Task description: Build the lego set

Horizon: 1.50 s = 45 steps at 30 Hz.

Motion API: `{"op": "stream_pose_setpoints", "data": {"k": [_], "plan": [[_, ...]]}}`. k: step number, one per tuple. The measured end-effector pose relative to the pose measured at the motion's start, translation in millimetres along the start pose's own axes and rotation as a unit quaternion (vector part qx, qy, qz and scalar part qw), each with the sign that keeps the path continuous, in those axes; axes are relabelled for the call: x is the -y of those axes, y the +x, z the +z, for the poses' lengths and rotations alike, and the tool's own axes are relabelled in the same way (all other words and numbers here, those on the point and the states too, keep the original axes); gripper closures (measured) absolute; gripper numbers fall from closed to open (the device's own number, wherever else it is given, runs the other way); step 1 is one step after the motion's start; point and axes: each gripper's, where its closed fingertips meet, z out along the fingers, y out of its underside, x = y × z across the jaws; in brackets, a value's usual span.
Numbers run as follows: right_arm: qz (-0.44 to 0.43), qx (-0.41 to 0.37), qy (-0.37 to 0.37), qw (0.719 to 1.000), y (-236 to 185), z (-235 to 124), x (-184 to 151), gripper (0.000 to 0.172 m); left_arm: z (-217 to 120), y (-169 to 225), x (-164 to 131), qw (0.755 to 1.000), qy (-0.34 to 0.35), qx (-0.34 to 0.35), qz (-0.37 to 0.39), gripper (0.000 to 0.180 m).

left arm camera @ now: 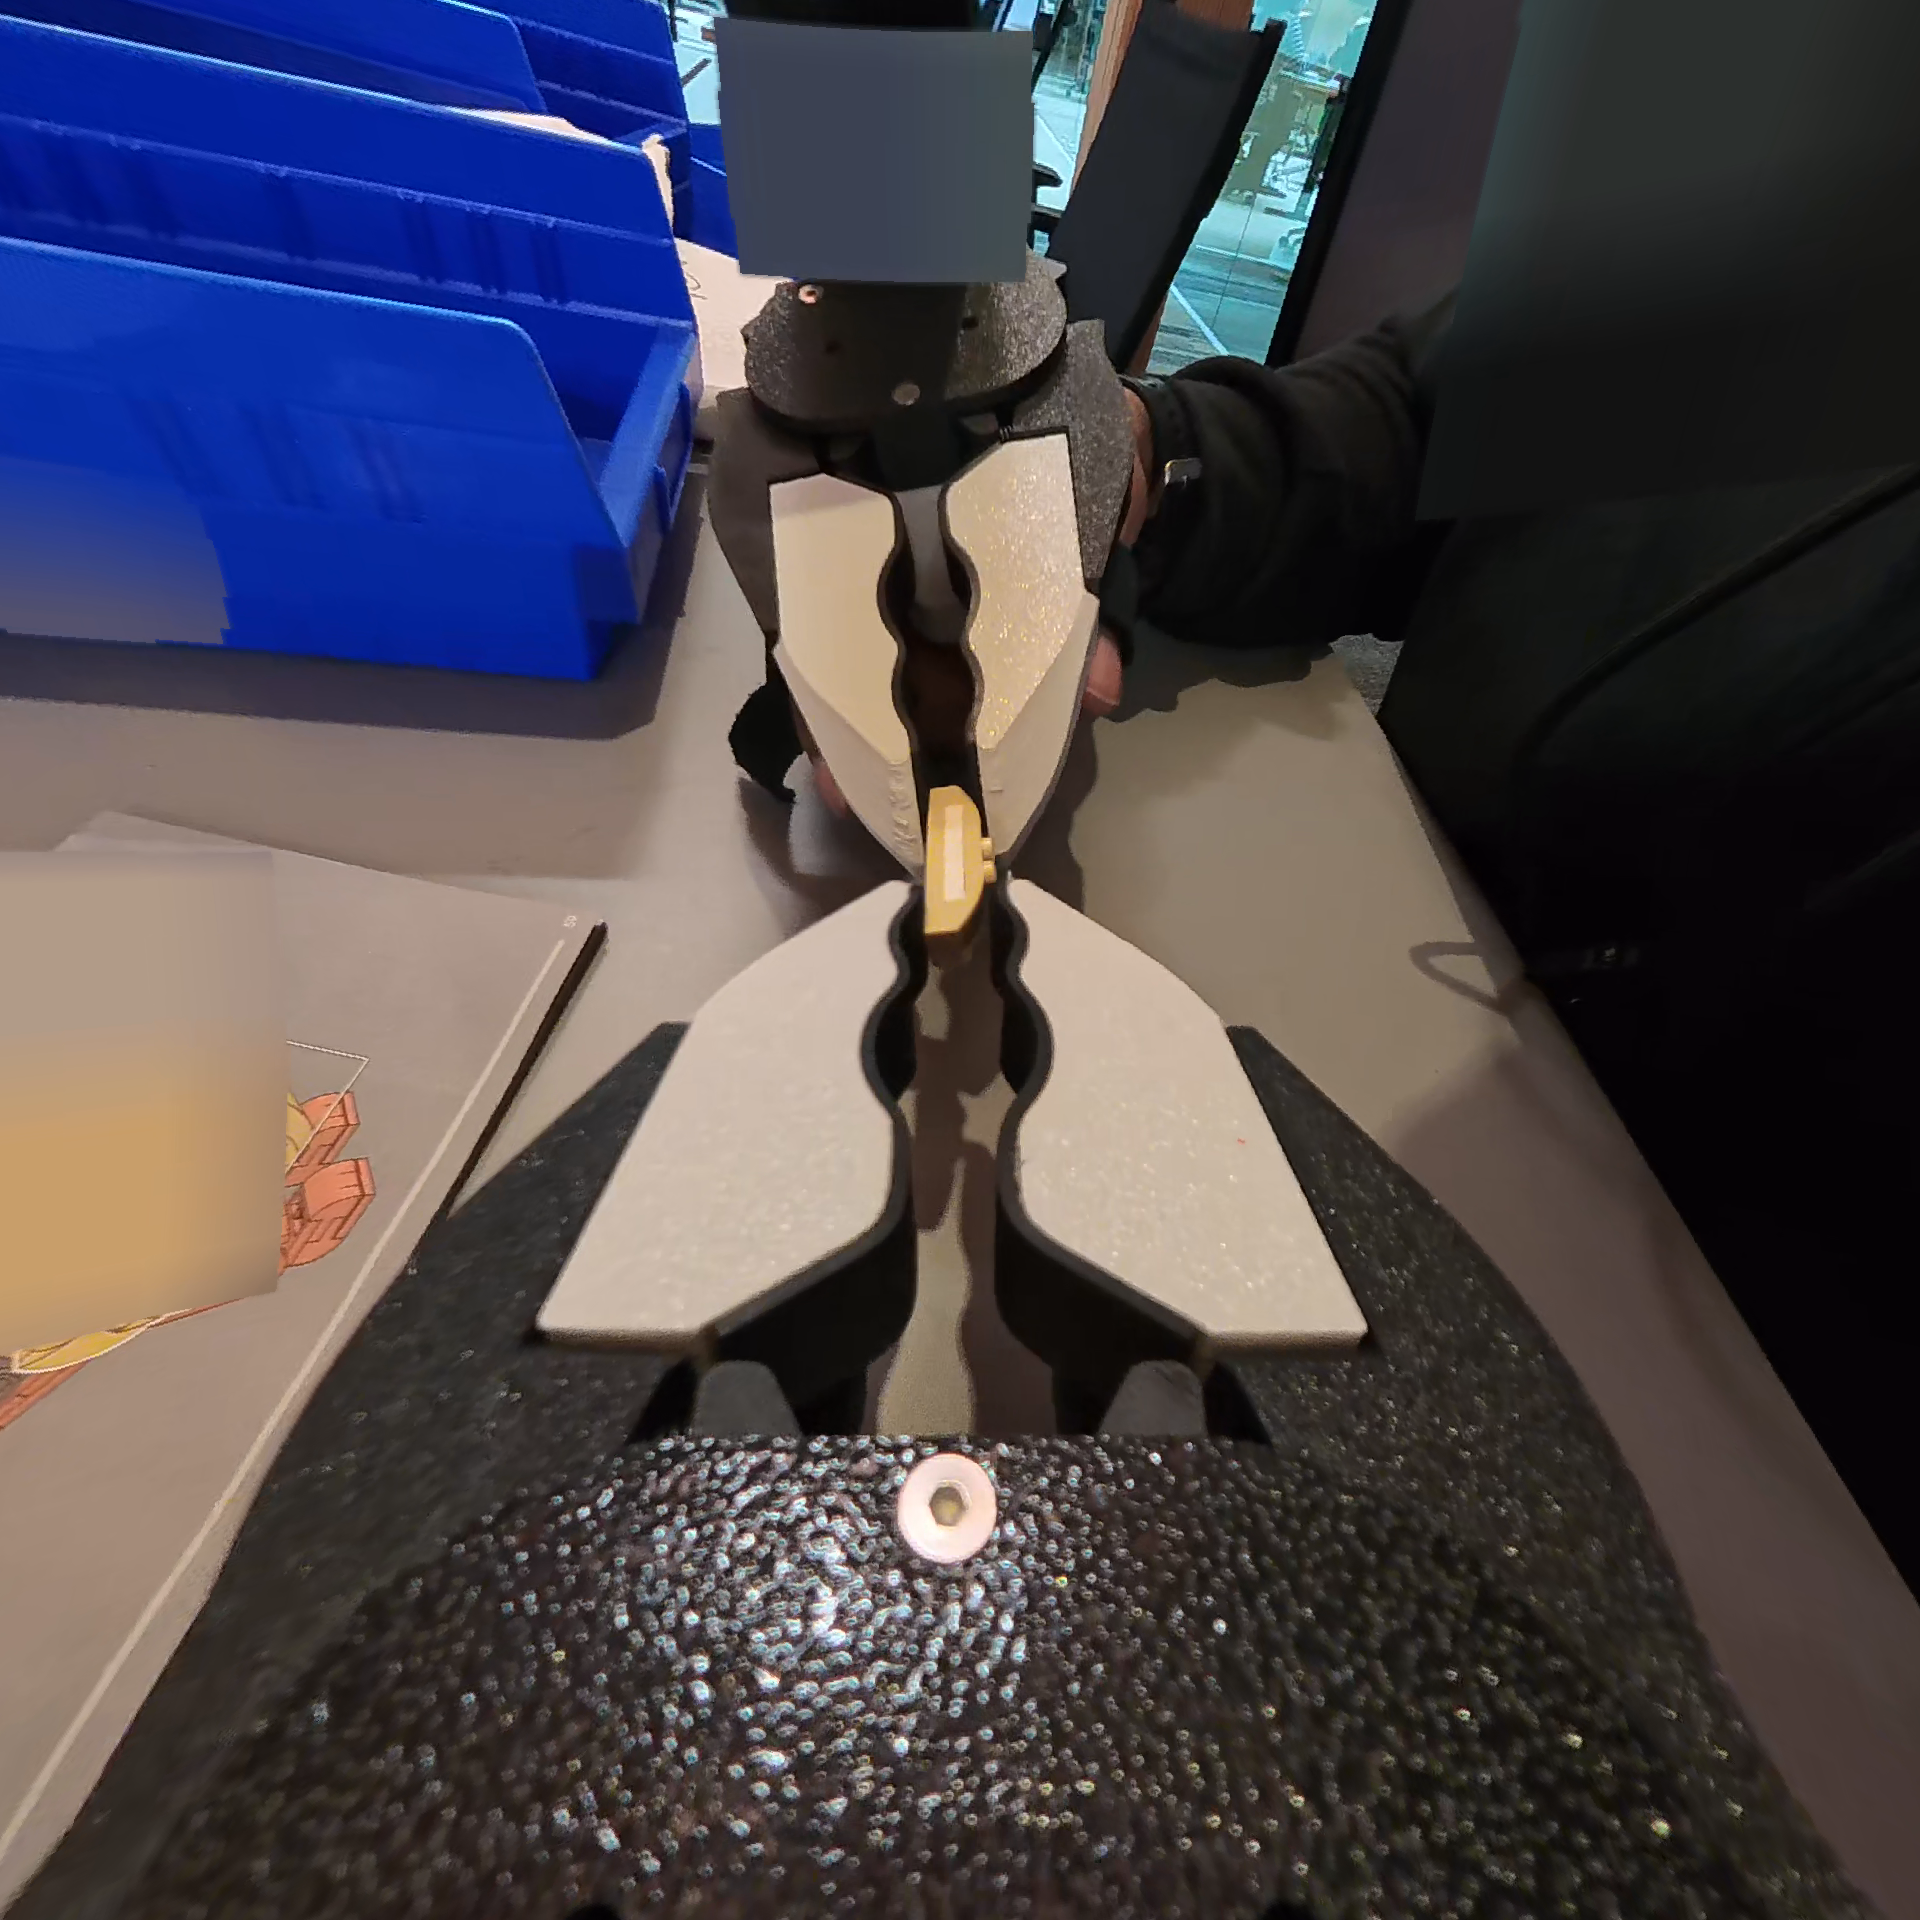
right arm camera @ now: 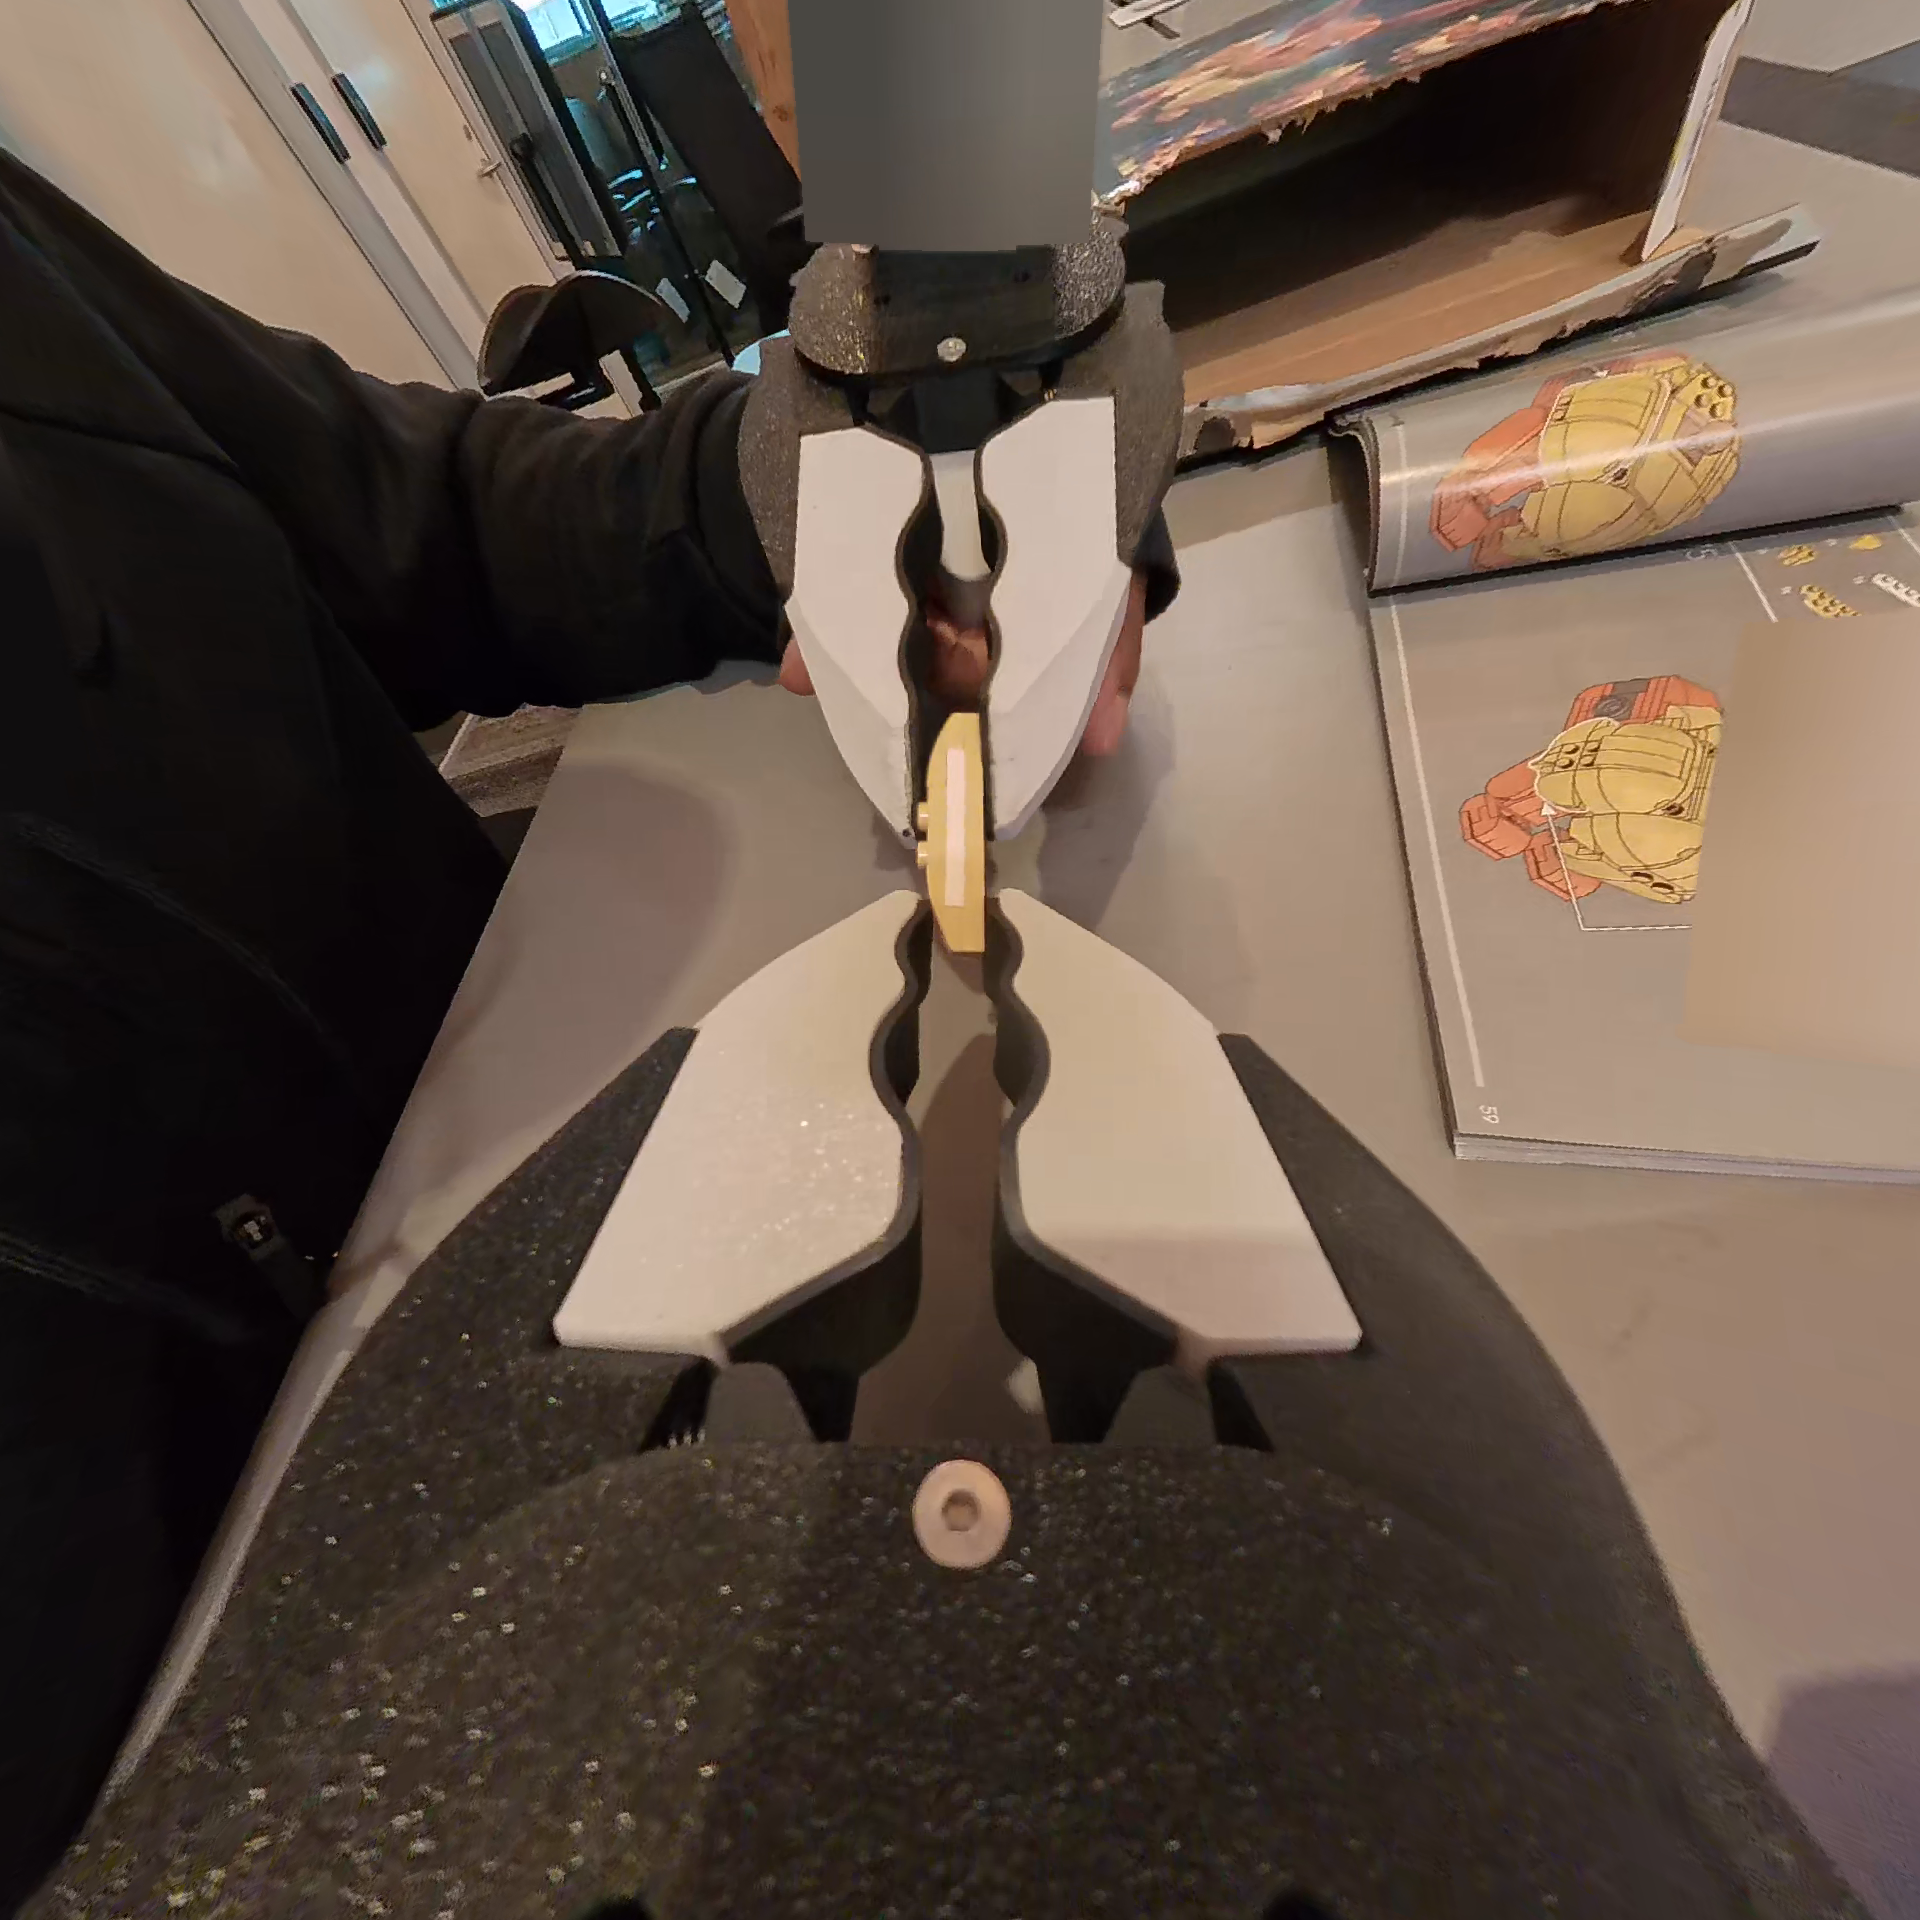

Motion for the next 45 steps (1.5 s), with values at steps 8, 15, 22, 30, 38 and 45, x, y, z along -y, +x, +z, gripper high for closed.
{"op": "stream_pose_setpoints", "data": {"k": [8,15,22,30,38,45], "plan": [[-0.006,-0.003,-0.002,1.000,-0.3,0.9,0.0,0.162,-0.3,2.0,-0.8,1.000,-0.002,-0.008,-0.001,0.171],[-0.038,-0.035,-0.009,0.999,-2.2,-1.9,8.6,0.145,-5.5,-0.9,5.4,1.000,0.024,-0.002,-0.008,0.171],[-0.157,-0.168,-0.013,0.973,-23.1,-69.0,32.8,0.126,-10.2,0.9,9.0,0.999,0.043,0.005,-0.016,0.171],[-0.125,-0.328,-0.038,0.935,-11.7,-227.8,-21.9,0.122,2.0,10.3,8.8,0.999,0.032,-0.015,-0.027,0.171],[-0.099,-0.297,-0.073,0.947,5.9,-237.8,-65.8,0.112,13.8,15.0,12.8,0.998,0.037,-0.019,-0.040,0.171],[-0.083,-0.232,-0.121,0.962,15.6,-225.8,-76.9,0.123,22.5,22.2,11.5,0.997,0.027,-0.033,-0.062,0.171]]}}
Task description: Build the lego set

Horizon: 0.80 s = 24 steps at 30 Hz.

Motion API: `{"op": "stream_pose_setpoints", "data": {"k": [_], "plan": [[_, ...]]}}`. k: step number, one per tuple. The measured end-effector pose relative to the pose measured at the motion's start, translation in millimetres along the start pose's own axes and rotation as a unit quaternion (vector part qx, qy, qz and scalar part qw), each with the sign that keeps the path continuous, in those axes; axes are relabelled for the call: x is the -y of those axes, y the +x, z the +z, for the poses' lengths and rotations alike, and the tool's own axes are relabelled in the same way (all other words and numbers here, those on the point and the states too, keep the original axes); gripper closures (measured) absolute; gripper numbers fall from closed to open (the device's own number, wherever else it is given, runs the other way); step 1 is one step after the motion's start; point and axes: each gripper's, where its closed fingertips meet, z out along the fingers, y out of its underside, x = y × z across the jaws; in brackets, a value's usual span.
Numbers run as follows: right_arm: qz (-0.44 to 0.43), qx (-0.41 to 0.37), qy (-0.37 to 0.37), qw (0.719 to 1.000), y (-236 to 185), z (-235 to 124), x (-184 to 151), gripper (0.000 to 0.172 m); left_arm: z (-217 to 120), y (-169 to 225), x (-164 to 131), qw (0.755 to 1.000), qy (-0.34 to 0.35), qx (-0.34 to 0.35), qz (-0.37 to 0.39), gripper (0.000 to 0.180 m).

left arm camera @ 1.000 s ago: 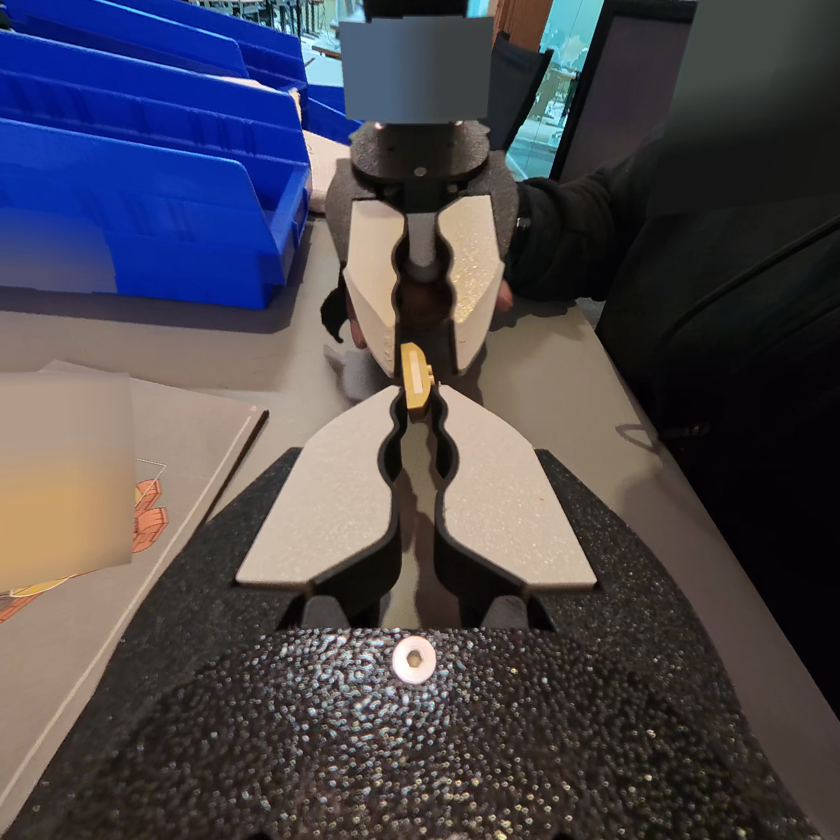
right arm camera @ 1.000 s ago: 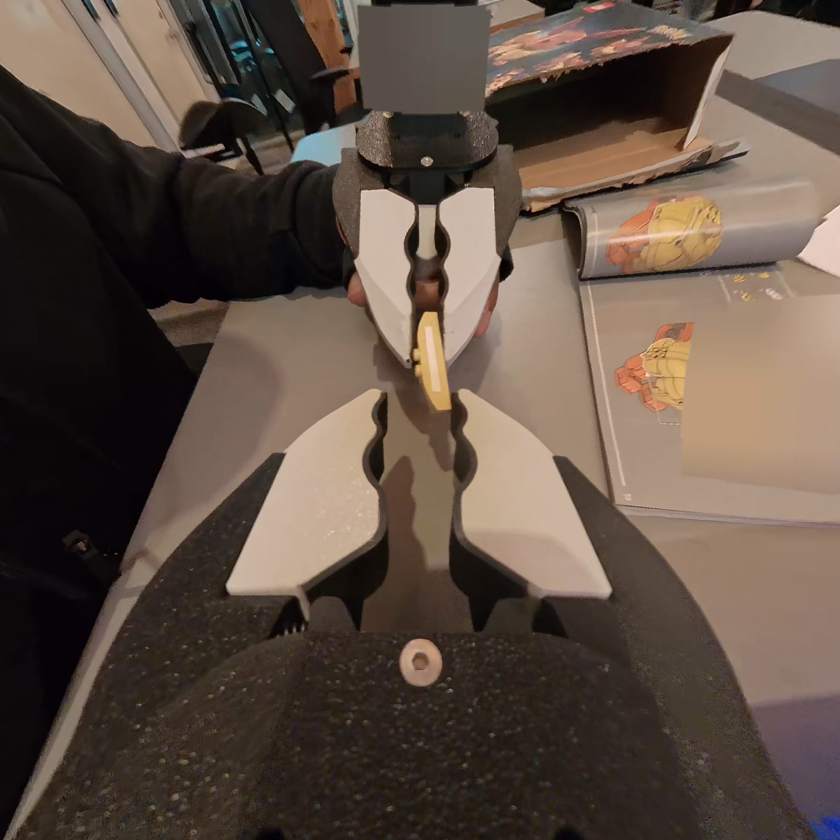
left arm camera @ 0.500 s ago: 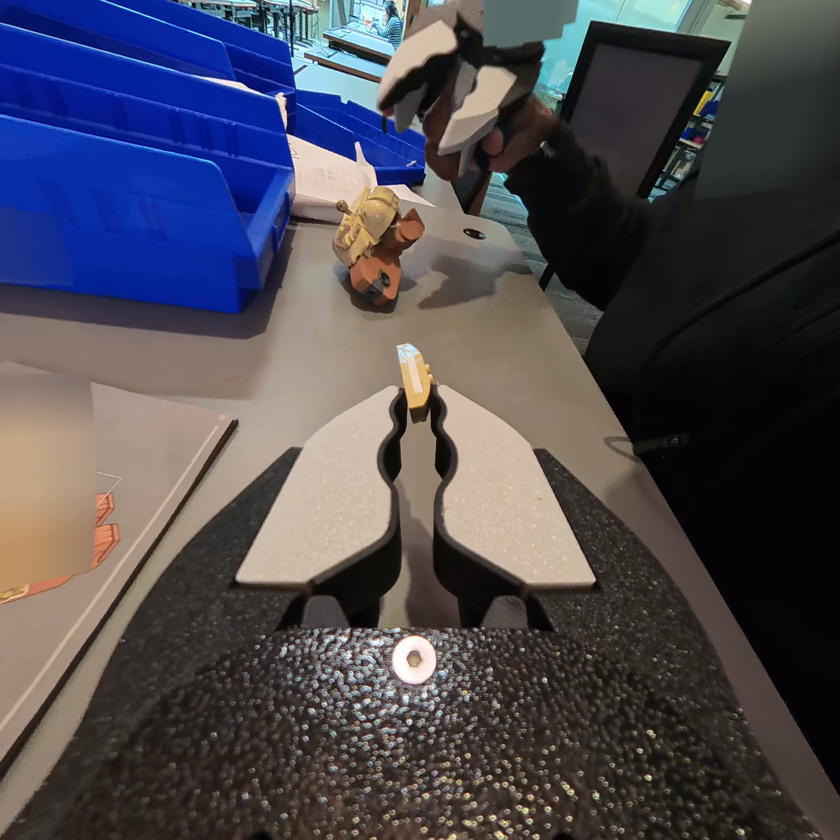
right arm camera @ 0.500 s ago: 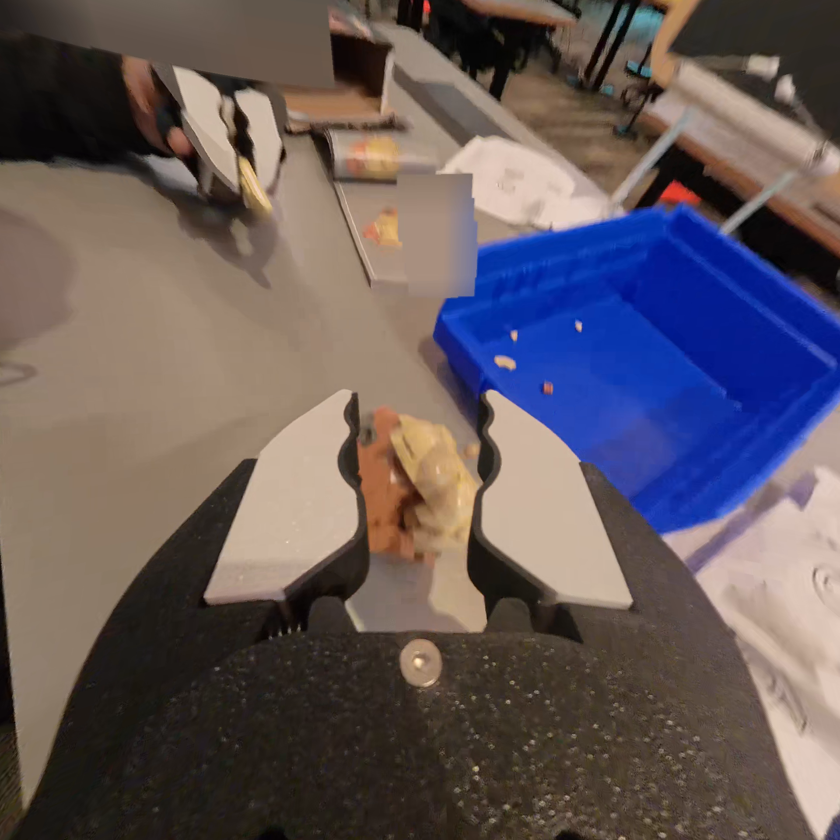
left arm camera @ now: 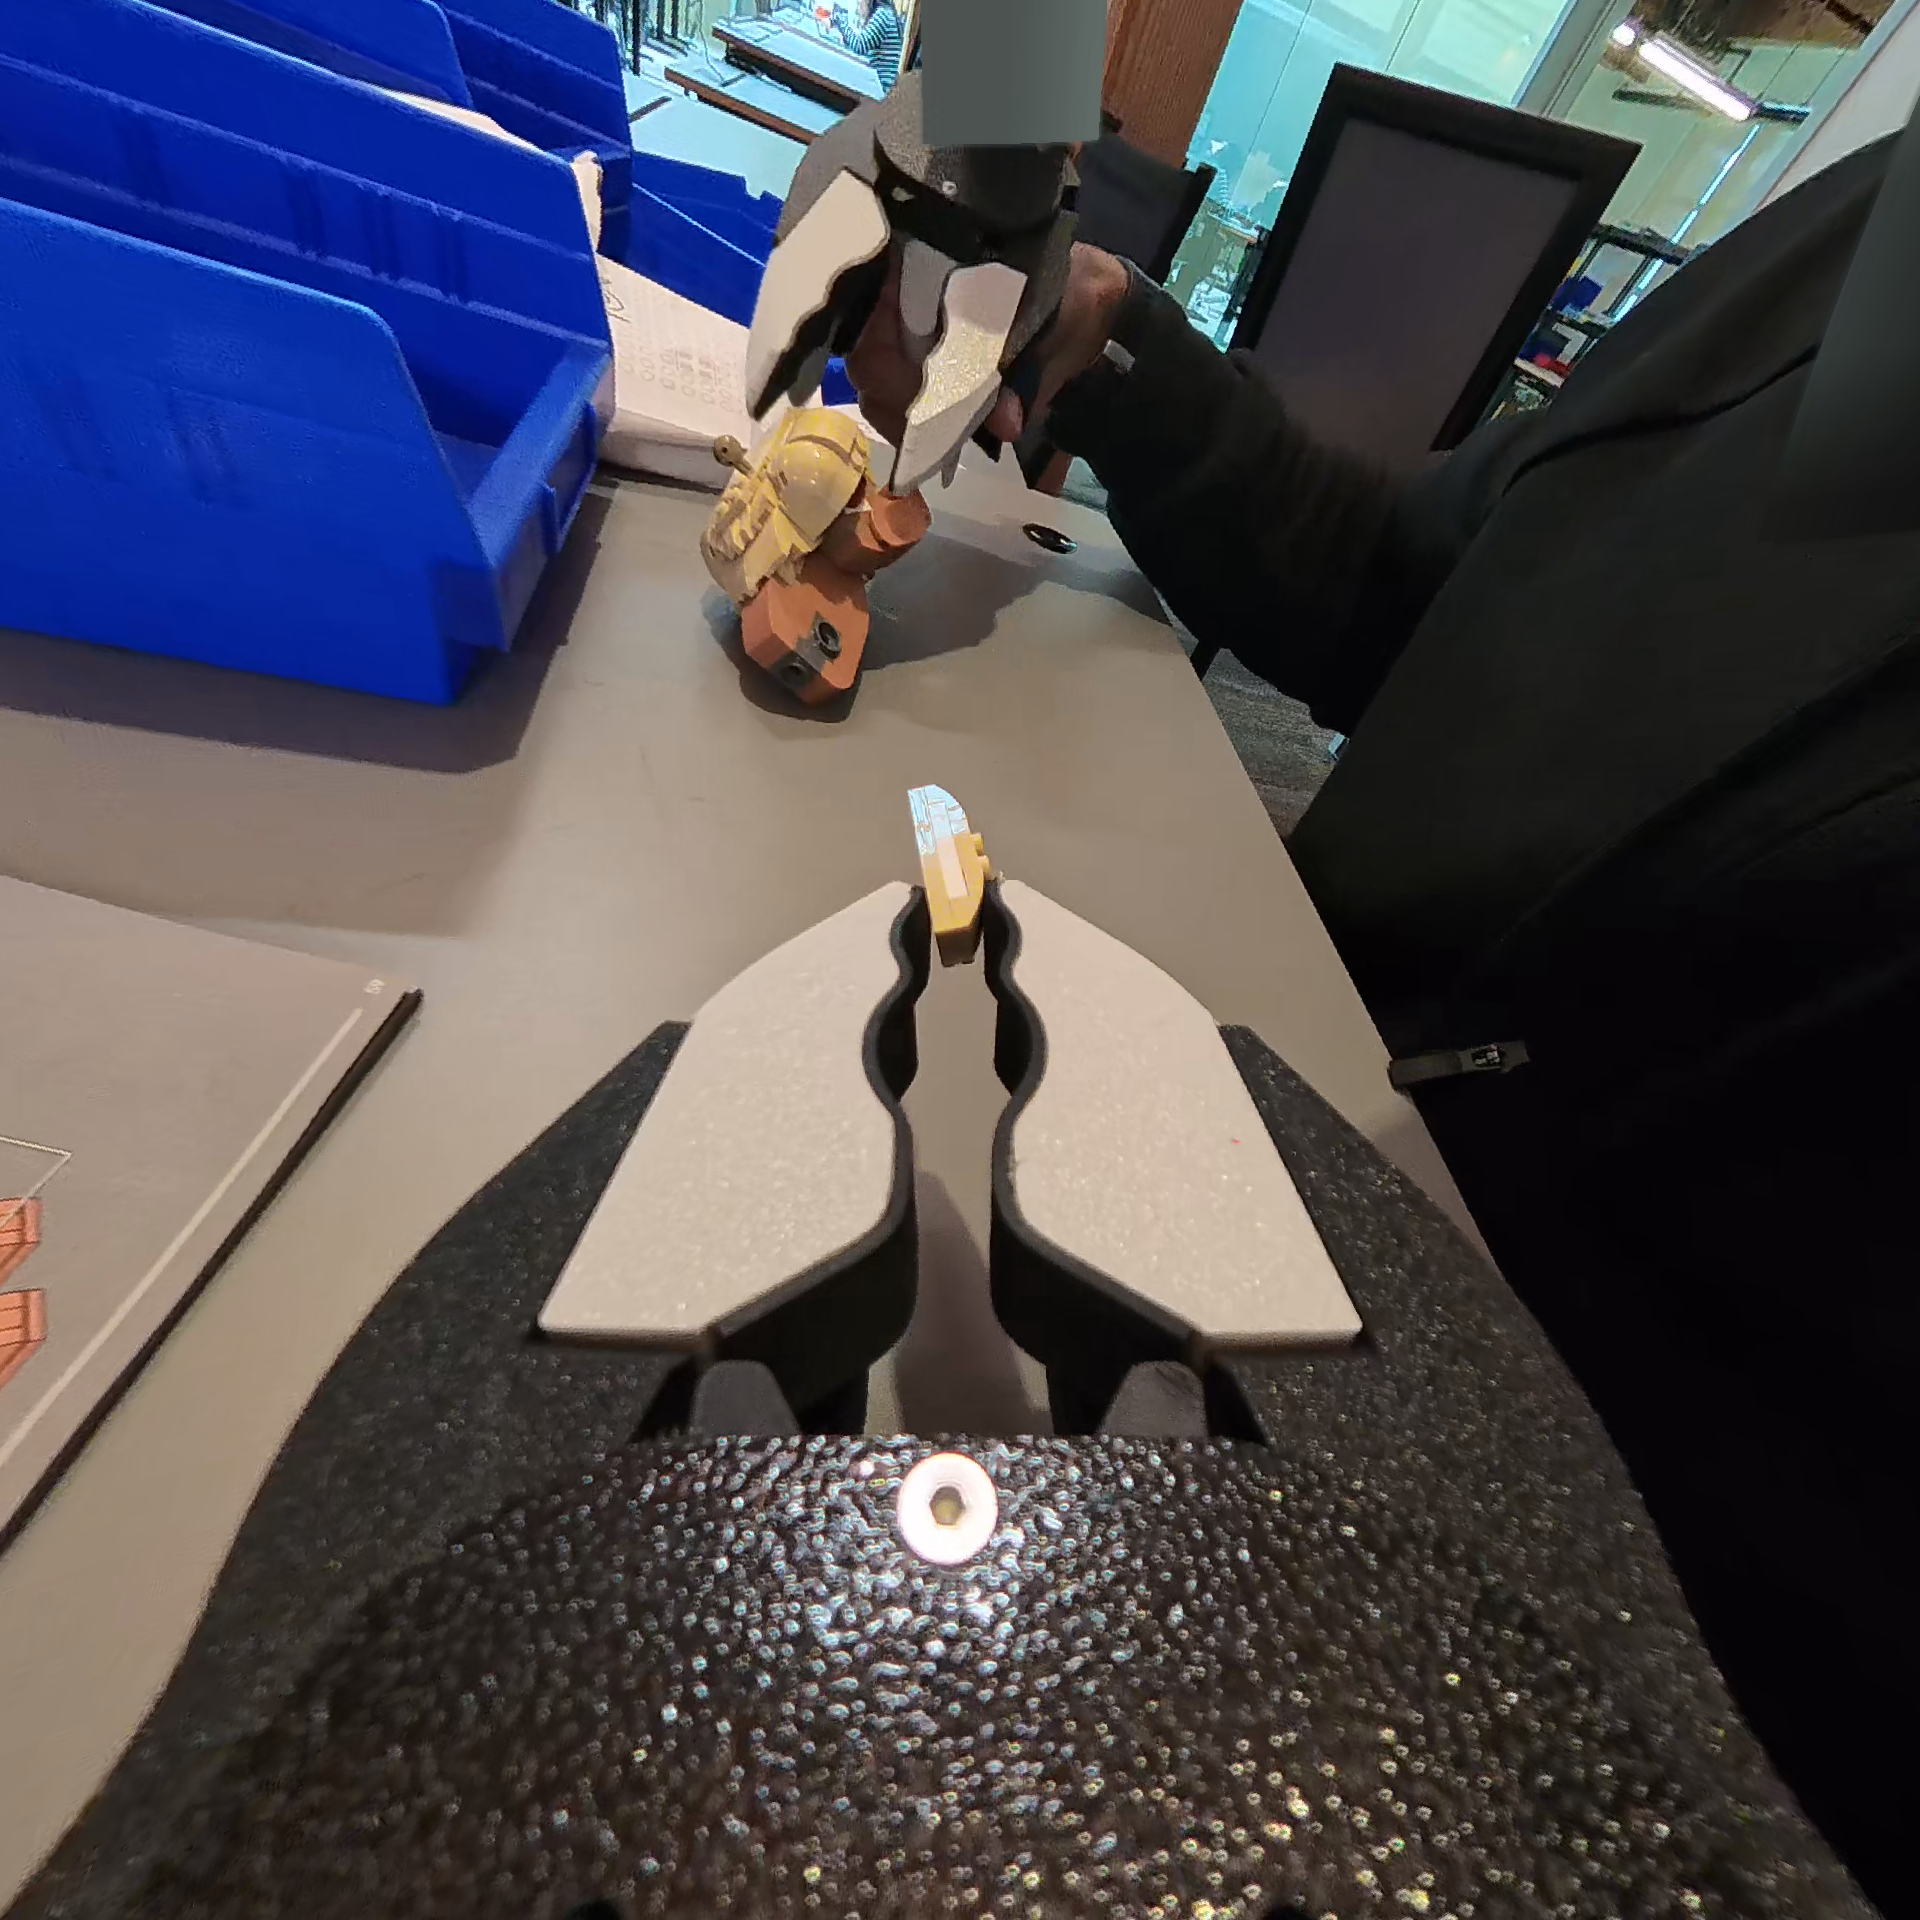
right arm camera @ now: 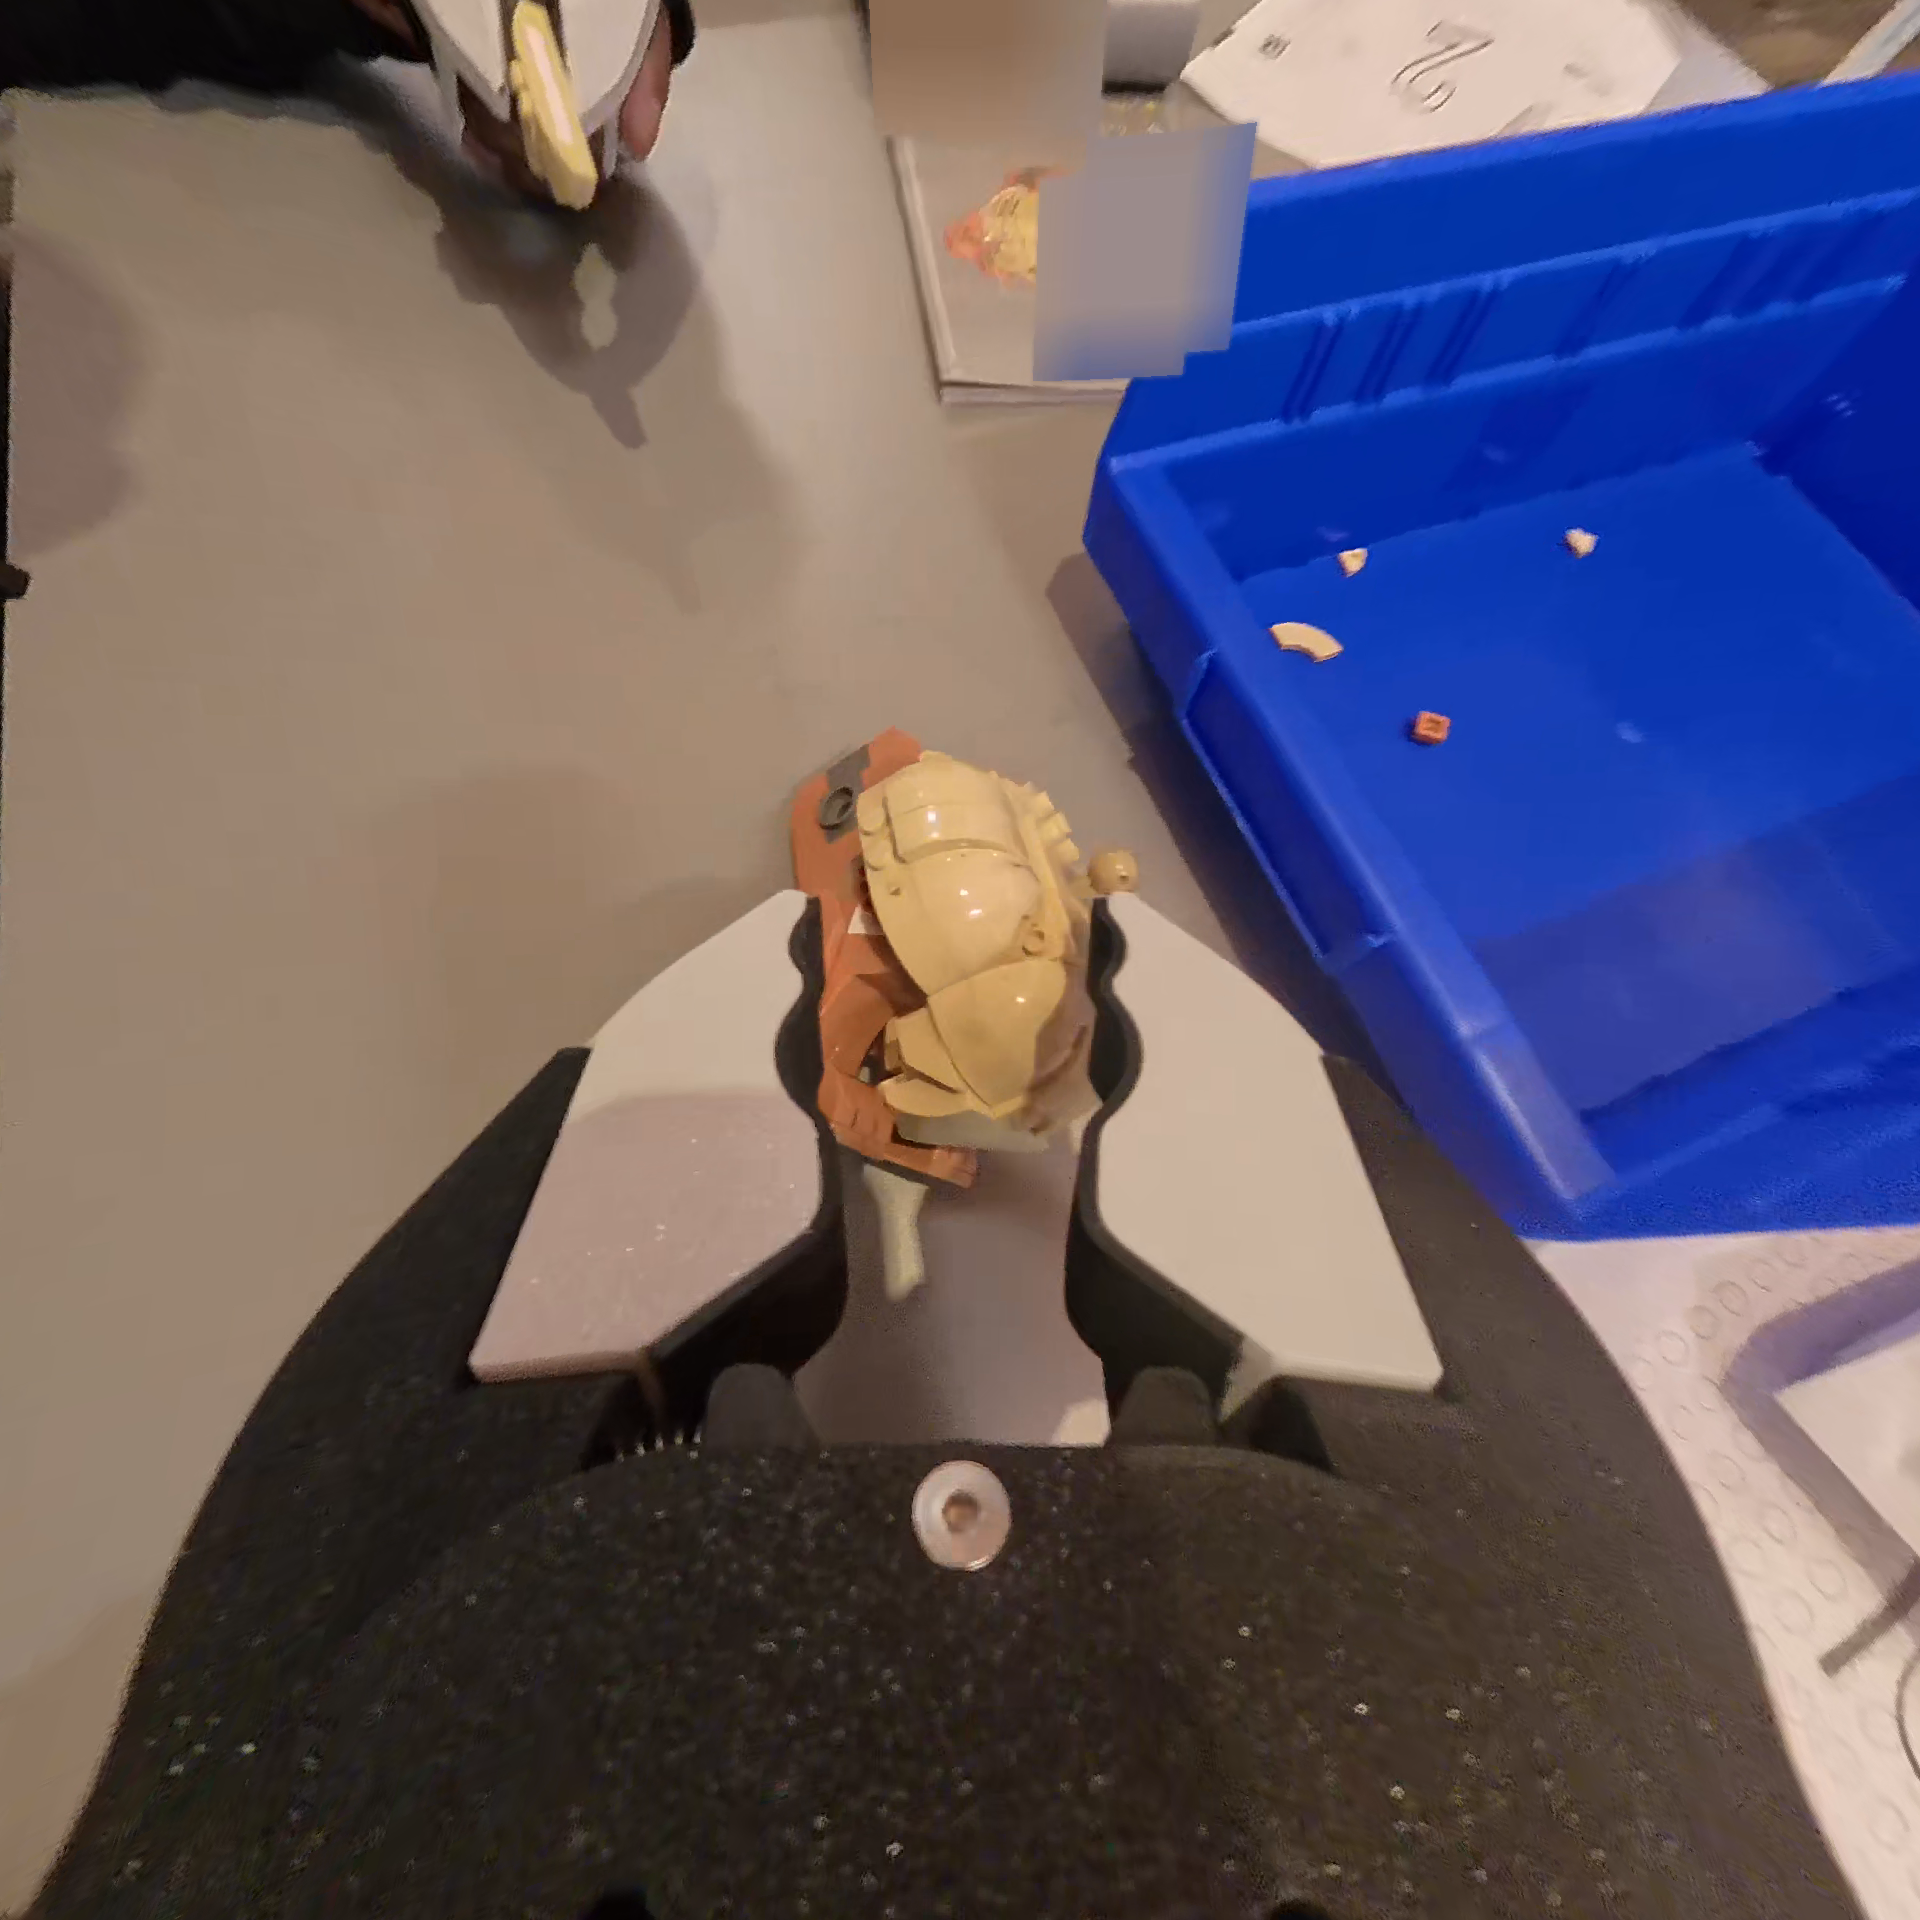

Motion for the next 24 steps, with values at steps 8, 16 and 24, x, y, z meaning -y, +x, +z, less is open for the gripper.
{"op": "stream_pose_setpoints", "data": {"k": [8,16,24], "plan": [[0.072,-0.035,-0.008,0.997,-8.5,19.9,13.3,0.132,0.2,0.1,-0.2,0.998,0.006,-0.015,-0.058,0.171],[0.183,-0.016,0.057,0.981,-51.0,75.7,64.3,0.134,4.5,3.9,0.2,0.993,0.012,-0.030,-0.110,0.171],[0.166,0.017,0.085,0.982,-75.0,98.9,85.0,0.135,7.2,9.9,1.3,0.987,0.021,-0.048,-0.151,0.171]]}}
